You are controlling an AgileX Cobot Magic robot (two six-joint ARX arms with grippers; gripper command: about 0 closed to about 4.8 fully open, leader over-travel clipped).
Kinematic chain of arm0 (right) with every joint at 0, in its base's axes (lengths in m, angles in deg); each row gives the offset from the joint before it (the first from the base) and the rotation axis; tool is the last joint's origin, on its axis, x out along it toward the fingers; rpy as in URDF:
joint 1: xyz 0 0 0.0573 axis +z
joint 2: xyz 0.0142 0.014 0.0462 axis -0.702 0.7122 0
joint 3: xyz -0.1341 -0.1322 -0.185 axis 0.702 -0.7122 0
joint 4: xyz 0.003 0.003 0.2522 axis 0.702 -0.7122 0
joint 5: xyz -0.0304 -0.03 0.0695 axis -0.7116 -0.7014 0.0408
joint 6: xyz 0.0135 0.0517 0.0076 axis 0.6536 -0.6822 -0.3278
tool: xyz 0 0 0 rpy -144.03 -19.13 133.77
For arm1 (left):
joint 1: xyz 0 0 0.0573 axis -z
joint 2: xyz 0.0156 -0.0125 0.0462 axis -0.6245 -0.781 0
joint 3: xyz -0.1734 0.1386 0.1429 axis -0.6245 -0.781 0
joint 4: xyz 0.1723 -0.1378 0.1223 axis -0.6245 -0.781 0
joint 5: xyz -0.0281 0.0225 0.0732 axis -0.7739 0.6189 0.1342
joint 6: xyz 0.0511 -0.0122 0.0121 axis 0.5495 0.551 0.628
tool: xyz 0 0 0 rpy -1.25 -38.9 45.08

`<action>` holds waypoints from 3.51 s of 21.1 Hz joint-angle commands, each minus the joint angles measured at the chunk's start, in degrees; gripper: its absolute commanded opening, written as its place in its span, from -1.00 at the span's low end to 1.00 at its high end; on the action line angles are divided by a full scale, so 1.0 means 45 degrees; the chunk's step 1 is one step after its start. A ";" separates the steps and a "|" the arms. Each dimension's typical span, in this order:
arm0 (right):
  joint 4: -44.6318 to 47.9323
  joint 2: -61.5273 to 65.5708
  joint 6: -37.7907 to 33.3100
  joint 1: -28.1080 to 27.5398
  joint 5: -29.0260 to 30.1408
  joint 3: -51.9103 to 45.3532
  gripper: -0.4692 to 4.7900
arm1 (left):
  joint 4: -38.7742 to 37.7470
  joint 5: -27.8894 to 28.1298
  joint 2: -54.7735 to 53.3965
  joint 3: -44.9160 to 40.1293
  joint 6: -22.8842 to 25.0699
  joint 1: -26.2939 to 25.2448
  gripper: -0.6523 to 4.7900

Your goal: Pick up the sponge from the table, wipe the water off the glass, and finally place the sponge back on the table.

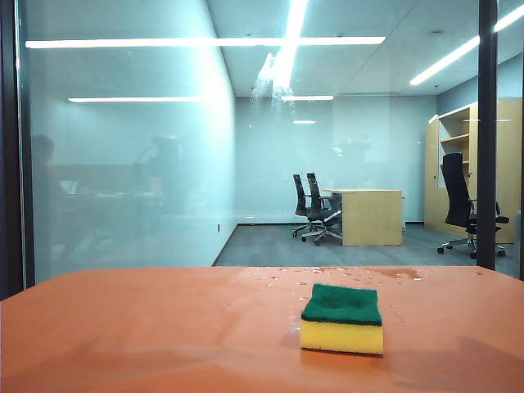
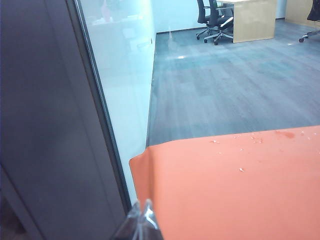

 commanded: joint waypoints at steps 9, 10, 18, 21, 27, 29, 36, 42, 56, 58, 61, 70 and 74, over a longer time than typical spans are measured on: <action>0.0000 -0.0015 0.0389 0.0019 0.0015 -0.0049 -0.86 | 0.0126 0.0185 -0.0019 0.0034 0.0044 0.0000 -0.78; -0.0049 -0.0015 0.0389 0.0019 0.0015 -0.0049 -0.86 | 0.0126 0.0151 -0.0019 0.0034 0.0044 0.0000 -0.78; -0.1841 -0.0010 0.0389 0.0019 0.0000 -0.0049 -0.86 | 0.0126 0.0155 -0.0019 0.0034 0.0044 0.0000 -0.78; -0.1870 -0.0010 0.0389 0.0019 -0.0078 -0.0049 -0.86 | 0.0126 0.0155 -0.0019 0.0034 0.0044 0.0000 -0.78; -0.1870 -0.0010 0.0389 0.0019 -0.0073 -0.0049 -0.86 | 0.0126 0.0155 -0.0019 0.0034 0.0044 0.0000 -0.78; -0.1870 -0.0010 0.0389 0.0019 -0.0063 -0.0049 -0.86 | 0.0126 0.0155 -0.0019 0.0034 0.0044 0.0000 -0.78; -0.0816 -0.0015 0.0389 0.0019 -0.0034 -0.0049 -0.86 | 0.0126 0.0155 -0.0019 0.0034 0.0044 0.0000 -0.78; 0.0767 -0.0015 0.0389 0.0015 -0.0073 -0.0044 -0.86 | 0.0126 0.0155 -0.0019 0.0034 0.0044 0.0000 -0.78; 0.0350 -0.2545 0.1020 -0.0015 -0.0325 -0.0219 -0.86 | 0.0136 0.0155 -0.0019 0.0034 0.0049 0.0005 -0.78; 0.0155 -0.2924 0.1059 -0.0010 -0.0476 -0.0219 -0.86 | 0.0136 0.0155 -0.0019 0.0034 0.0044 0.0005 -0.78; 0.0141 -0.2929 0.1054 -0.0005 -0.0520 -0.0219 -0.86 | 0.0107 0.0160 -0.0019 0.0034 0.0044 0.0005 -0.78; -0.0335 -0.2929 0.1054 -0.0005 -0.0515 -0.0219 -0.86 | 0.0102 0.0155 -0.0019 0.0034 0.0044 0.0000 -0.78; -0.0340 -0.2929 0.1054 -0.0005 -0.0515 -0.0219 -0.85 | 0.0102 0.0151 -0.0019 0.0034 0.0044 0.0000 -0.78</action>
